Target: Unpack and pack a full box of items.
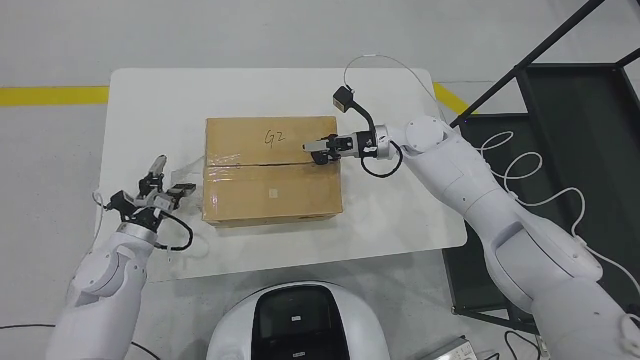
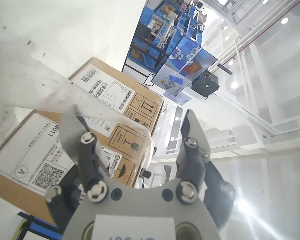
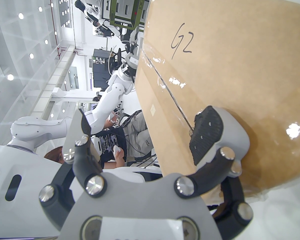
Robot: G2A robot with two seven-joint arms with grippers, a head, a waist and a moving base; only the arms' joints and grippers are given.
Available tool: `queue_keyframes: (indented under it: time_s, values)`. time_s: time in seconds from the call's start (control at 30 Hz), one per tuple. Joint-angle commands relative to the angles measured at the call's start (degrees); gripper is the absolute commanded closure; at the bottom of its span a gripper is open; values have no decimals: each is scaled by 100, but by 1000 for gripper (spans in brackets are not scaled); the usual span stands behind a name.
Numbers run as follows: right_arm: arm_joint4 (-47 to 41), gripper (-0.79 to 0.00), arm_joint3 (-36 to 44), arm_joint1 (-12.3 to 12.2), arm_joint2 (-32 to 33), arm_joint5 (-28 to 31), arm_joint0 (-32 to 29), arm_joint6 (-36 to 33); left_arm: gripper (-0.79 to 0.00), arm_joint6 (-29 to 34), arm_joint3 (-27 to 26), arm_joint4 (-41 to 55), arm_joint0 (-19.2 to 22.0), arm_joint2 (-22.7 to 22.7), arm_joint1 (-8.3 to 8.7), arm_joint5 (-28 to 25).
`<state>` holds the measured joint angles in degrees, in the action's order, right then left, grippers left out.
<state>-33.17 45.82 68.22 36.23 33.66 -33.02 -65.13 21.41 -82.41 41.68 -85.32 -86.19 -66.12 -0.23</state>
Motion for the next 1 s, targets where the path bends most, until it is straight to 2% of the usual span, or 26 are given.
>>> queue_keyframes:
  time_s: [0.0,0.33,0.43,0.57,0.73,0.97]
  values:
    - [0,-785,0,0,0,0,0,0,-185,83,53,49,49,2,-1,141]
    - [0,-785,0,0,0,0,0,0,0,314,227,304,50,-175,6,401]
    - [0,-785,0,0,0,0,0,0,0,375,116,391,-35,-245,4,316]
    - [0,-785,0,0,0,0,0,0,0,308,-268,463,-182,-310,-15,10]
    - [0,-785,0,0,0,0,0,0,0,-116,-983,160,-378,-231,-56,-458]
    - [0,-785,0,0,0,0,0,0,0,-586,-1629,-871,-425,305,-119,-700]
